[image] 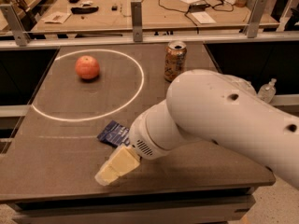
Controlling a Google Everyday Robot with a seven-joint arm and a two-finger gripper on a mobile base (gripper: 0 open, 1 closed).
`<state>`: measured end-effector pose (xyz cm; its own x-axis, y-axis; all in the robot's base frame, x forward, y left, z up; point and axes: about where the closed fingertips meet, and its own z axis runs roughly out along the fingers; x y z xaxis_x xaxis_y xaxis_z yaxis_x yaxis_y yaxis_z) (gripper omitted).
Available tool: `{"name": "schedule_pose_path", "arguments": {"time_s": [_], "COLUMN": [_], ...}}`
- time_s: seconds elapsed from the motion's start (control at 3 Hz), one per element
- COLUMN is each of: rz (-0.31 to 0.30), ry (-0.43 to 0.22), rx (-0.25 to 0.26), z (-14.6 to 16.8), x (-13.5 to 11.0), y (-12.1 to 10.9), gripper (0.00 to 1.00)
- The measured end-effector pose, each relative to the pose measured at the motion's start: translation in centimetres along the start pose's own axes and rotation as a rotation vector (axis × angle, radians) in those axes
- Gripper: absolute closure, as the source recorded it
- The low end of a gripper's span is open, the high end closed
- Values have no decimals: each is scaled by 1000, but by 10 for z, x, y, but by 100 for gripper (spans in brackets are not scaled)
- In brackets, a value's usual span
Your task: Move rxbar blueberry near apple
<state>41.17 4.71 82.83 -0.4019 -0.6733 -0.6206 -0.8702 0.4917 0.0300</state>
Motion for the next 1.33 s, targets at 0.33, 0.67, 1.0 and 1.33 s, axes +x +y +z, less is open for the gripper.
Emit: {"name": "schedule_pose_path", "arguments": {"time_s": [0.33, 0.67, 1.0, 1.33], "rz": [-15, -37, -38, -38], "ry": [30, 45, 45, 45], "rx": [-2, -5, -5, -5], "z": [11, 17, 15, 10], "x": [12, 18, 16, 13], "y": [-1, -5, -5, -4], "gripper": [0, 18, 43, 65]}}
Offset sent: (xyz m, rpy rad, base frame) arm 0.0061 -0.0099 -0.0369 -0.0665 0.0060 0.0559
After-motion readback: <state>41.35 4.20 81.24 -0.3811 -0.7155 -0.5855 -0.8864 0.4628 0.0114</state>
